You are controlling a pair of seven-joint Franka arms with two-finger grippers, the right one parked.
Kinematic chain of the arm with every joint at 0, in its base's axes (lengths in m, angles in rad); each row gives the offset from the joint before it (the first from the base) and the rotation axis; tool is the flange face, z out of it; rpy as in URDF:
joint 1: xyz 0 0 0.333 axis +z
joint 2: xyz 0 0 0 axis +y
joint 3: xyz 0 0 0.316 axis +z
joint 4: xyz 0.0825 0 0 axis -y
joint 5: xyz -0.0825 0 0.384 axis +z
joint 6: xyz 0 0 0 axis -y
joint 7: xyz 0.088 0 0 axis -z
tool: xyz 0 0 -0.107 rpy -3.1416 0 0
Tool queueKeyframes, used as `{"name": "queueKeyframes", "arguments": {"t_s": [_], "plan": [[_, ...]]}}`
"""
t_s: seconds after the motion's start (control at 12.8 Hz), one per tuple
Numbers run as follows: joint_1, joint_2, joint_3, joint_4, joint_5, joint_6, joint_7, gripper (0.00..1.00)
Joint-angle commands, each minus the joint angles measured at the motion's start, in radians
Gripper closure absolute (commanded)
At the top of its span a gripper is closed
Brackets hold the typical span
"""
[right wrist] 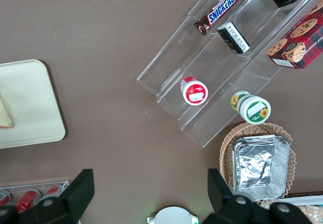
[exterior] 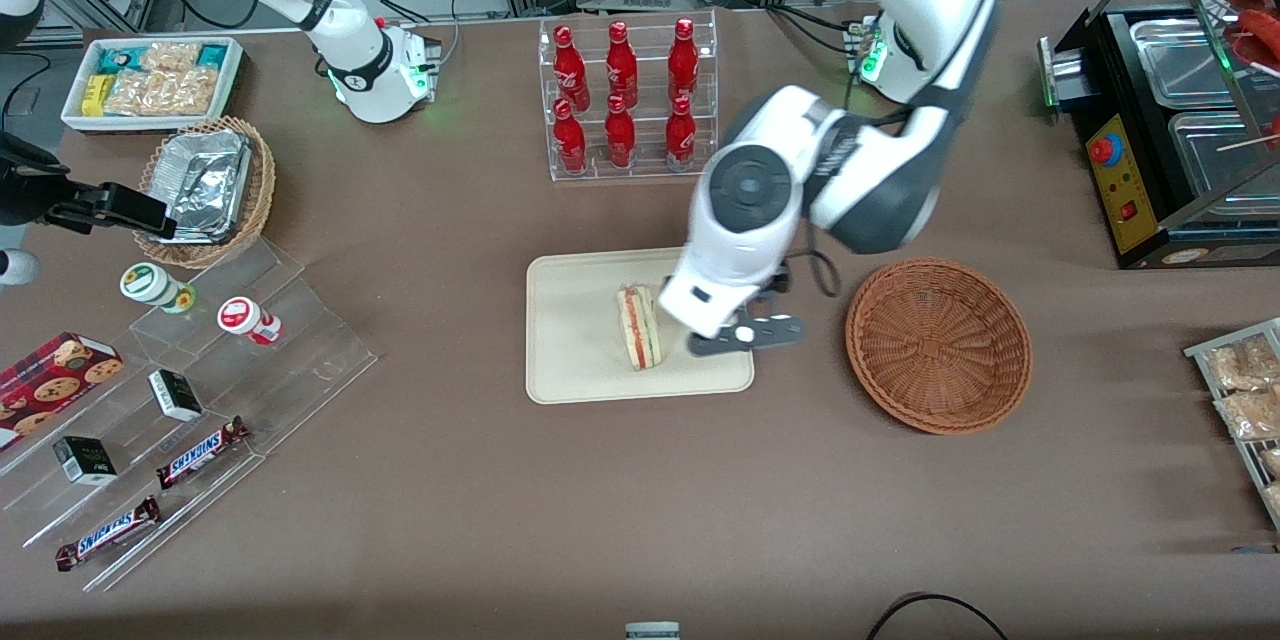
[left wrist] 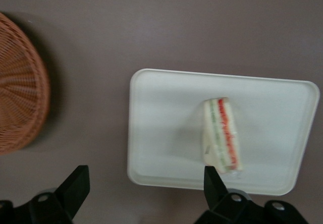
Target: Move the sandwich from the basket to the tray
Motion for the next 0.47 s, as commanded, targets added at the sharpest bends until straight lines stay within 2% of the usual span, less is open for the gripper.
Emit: {"name": "queueKeyframes", "arguments": {"t_s": [0.0,0.24,0.39], "plan": [[0.124,-0.188,-0.009,-0.213,-0.016,-0.004,0.188,0.0],[0.262,-0.322,-0.008,-0.353,-0.025,-0.025,0.432,0.0],[0.354,-0.386,-0.008,-0.383,-0.024,-0.076,0.571,0.0]]}}
